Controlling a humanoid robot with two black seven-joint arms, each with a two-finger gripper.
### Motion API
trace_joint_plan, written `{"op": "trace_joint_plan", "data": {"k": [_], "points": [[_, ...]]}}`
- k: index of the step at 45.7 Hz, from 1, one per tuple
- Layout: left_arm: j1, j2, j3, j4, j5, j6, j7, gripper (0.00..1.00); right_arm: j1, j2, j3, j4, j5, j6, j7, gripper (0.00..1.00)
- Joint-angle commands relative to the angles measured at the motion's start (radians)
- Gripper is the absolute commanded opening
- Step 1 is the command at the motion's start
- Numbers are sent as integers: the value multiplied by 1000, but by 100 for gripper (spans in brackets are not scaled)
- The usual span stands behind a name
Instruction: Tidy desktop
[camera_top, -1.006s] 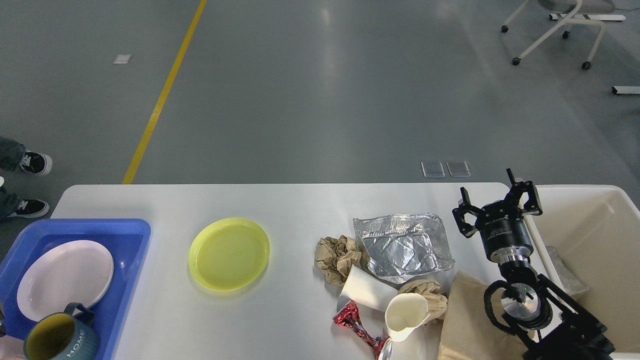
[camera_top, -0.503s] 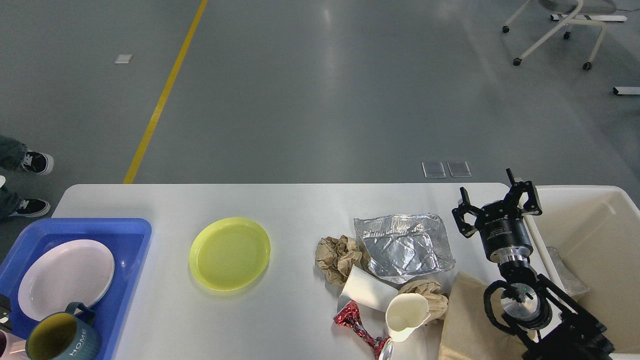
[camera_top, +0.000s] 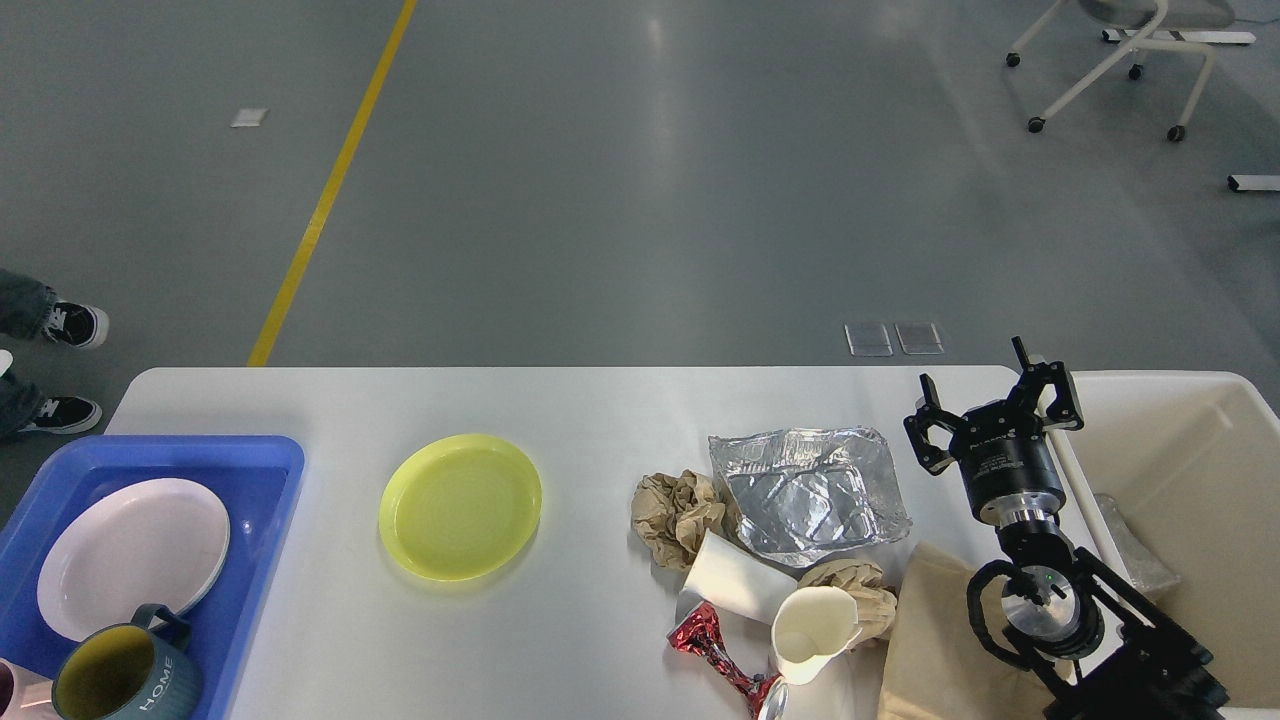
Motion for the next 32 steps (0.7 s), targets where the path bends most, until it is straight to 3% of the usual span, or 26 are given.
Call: {"op": "trace_joint_plan", "data": {"k": [1,10,15,24,32], "points": [[-135,-111,43,-6,-2,0,1,96,0,-2,0,0,0,1,0,100],[-333,-282,66,-12,-63,0,-2,96,0,0,0,0,0,1,0,100],[-453,-371,96,-78,-135,0,-4,96,0,0,0,0,0,1,0,100],[-680,-543,222,-297,-370,0,-5,95,0,0,0,0,0,1,0,100],[-838,-643,279,-571,-500,0,-5,94,0,0,0,0,0,1,0,100]]}}
